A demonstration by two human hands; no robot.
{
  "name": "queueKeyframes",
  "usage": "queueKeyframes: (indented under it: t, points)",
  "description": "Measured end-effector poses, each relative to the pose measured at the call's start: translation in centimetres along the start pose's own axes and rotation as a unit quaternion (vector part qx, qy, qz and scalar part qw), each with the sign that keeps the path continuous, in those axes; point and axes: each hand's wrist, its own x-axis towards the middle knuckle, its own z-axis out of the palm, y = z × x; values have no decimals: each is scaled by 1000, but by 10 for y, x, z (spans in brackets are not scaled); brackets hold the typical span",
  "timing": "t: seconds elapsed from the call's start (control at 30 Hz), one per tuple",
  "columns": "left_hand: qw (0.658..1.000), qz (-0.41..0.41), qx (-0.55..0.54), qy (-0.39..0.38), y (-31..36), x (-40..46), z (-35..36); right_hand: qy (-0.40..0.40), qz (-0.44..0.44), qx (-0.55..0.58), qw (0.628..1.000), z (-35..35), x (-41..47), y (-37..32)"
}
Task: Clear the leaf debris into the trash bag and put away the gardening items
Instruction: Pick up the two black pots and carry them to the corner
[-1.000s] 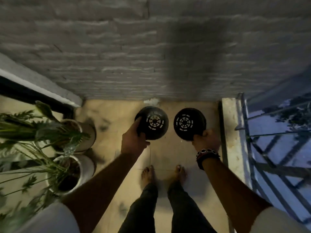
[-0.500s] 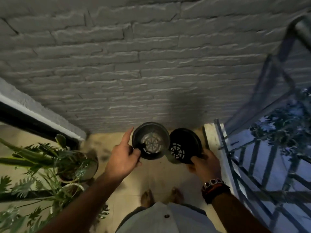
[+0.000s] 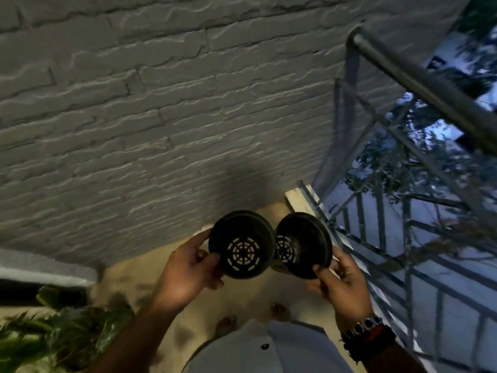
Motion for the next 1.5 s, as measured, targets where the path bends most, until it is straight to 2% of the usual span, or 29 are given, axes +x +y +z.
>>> queueKeyframes:
  t: [0.17, 0.33, 0.73, 1.0, 1.13, 1.27, 1.5]
  points:
    - [990, 51, 47, -119, 14, 14, -14, 92, -12, 56, 994, 6, -44, 22]
    - [966, 75, 73, -238, 26, 34, 0, 193, -30, 112, 974, -1, -84, 40]
    - [882, 112, 122, -442, 59, 23, 134, 384, -70, 212, 896, -76, -156, 68]
    - [819, 130, 181, -528, 73, -7, 224, 481, -81, 248, 837, -113, -200, 75]
    - [762, 125, 205, -601, 85, -20, 266, 543, -85, 280, 787, -117, -217, 79]
    - [695, 123, 250, -663, 94, -20, 309, 604, -75, 331, 721, -100, -223, 84]
    - [530, 153, 342, -761, 106, -36, 362, 689, -76, 430, 578, -43, -221, 90]
